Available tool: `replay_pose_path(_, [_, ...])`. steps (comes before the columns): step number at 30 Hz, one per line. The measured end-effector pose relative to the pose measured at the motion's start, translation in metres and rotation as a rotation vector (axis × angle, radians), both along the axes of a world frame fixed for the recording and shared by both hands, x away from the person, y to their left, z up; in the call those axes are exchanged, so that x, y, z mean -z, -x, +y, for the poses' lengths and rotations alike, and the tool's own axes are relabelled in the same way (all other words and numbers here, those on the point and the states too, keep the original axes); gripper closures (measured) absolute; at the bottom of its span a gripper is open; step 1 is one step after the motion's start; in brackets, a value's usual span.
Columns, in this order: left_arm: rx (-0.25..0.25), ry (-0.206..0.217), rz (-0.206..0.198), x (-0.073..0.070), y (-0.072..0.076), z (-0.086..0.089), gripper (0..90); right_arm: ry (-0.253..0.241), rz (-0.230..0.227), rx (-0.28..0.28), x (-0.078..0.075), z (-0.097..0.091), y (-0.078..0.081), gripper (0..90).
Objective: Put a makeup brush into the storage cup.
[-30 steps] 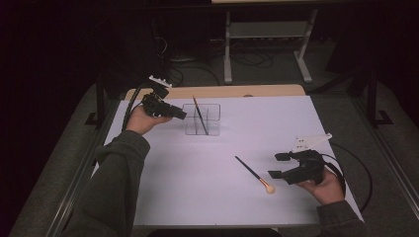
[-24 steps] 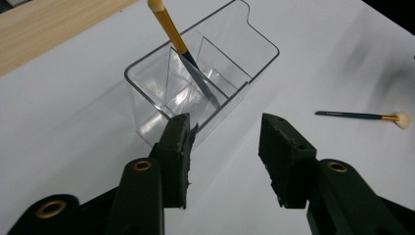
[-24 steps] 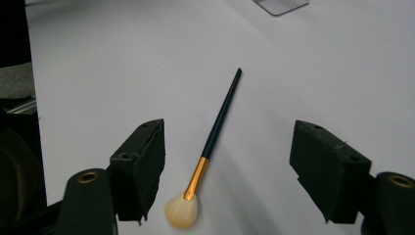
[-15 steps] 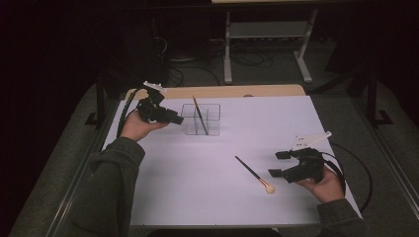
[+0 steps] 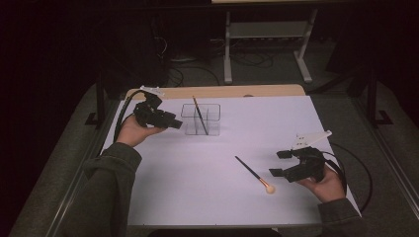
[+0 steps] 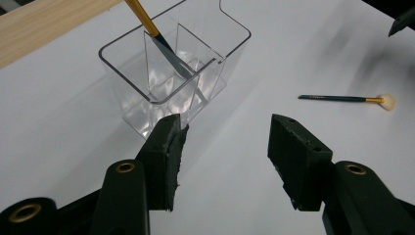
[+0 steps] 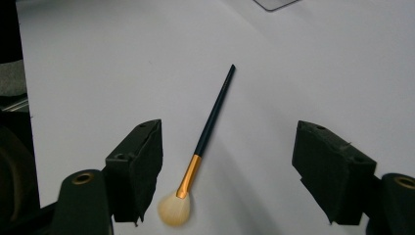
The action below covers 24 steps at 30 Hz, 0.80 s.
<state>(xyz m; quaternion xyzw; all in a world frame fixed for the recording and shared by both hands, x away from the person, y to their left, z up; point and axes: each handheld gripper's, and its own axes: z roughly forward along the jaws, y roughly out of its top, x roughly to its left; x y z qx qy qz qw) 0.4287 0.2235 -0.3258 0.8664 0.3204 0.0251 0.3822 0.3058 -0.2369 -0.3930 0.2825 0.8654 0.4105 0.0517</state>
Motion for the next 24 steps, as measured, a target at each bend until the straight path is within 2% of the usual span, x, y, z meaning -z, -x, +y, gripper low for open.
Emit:
replay_pose_path(3, [0.005, -0.013, -0.001, 0.0, 0.003, 0.0, 44.0, 0.004, -0.003, 0.0, 0.0, 0.0, 0.0, 26.0])
replay_pose_path(12, [0.011, 0.002, -0.004, 0.005, 0.013, 0.003, 43.0, 0.013, 0.0, 0.0, 0.001, 0.0, 0.0, 26.0])
replay_pose_path(14, [0.024, -0.008, -0.009, 0.005, 0.014, 0.003, 42.8, 0.013, 0.003, 0.002, 0.002, 0.0, 0.0, 26.0])
replay_pose_path(15, [0.023, 0.003, -0.008, 0.006, 0.016, 0.003, 42.8, 0.014, 0.005, 0.002, 0.002, 0.0, -0.001, 26.0])
replay_pose_path(16, [0.032, -0.01, -0.01, 0.005, 0.017, 0.003, 42.7, 0.015, 0.004, 0.001, 0.002, 0.0, -0.001, 26.0])
replay_pose_path(17, [0.024, 0.001, -0.008, 0.006, 0.018, 0.002, 42.7, 0.015, 0.003, 0.0, 0.002, 0.0, -0.001, 26.0])
replay_pose_path(24, [0.034, 0.001, -0.018, 0.005, 0.023, 0.002, 41.6, 0.01, 0.002, 0.005, 0.002, -0.002, 0.0, 26.0])
